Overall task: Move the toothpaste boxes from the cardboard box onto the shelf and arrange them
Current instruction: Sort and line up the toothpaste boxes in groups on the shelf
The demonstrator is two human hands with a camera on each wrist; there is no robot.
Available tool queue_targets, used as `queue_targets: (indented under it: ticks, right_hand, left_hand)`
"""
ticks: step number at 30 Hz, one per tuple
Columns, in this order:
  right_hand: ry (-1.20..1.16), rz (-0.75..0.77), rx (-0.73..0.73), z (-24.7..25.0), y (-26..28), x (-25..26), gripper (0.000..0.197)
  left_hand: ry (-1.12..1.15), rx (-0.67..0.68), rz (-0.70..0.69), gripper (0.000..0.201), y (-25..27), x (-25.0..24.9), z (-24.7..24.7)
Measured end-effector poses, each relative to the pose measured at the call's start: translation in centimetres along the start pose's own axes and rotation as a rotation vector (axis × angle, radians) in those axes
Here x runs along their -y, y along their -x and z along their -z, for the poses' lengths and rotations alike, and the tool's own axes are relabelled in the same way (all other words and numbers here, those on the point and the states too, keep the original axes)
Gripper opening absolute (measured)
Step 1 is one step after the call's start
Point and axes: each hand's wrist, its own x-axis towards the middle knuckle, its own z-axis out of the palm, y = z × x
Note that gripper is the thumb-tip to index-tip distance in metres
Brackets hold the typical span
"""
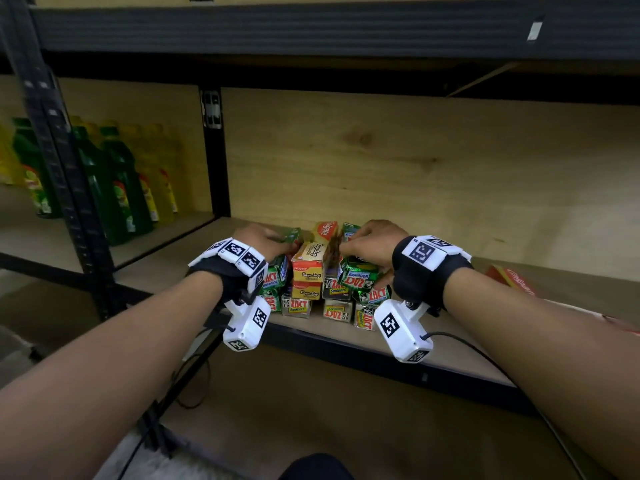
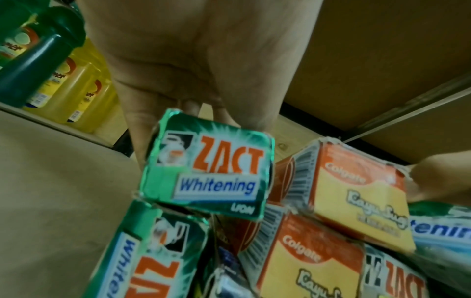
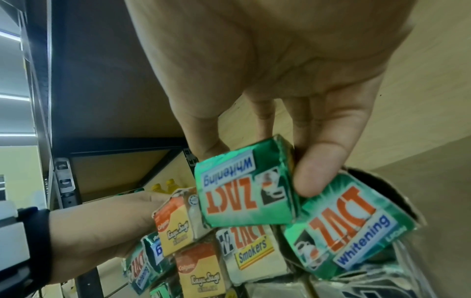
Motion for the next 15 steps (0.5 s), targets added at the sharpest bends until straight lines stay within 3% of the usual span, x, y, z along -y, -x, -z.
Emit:
queue_targets:
  ticks: [3,11,15]
  right_hand:
    - [-0.003,0.002,0.007,-0.3,-0.2,0.1,0.049]
    - [-0.067,0.049,-0.047,1.4,1.7,-0.4,0.028]
    - [-0.091,0.032,-0.069,3.2,3.8,-1.6,0.028]
  left_hand:
    - [0.012,0.007,-0.011,0.028,-0.2,0.1,0.0]
    - [0.007,-0.043,-0.058,0.026,1.8,-2.0,0.8]
    - [-0.005,-0.032,-0.132,0.026,3.3,-4.5,1.7]
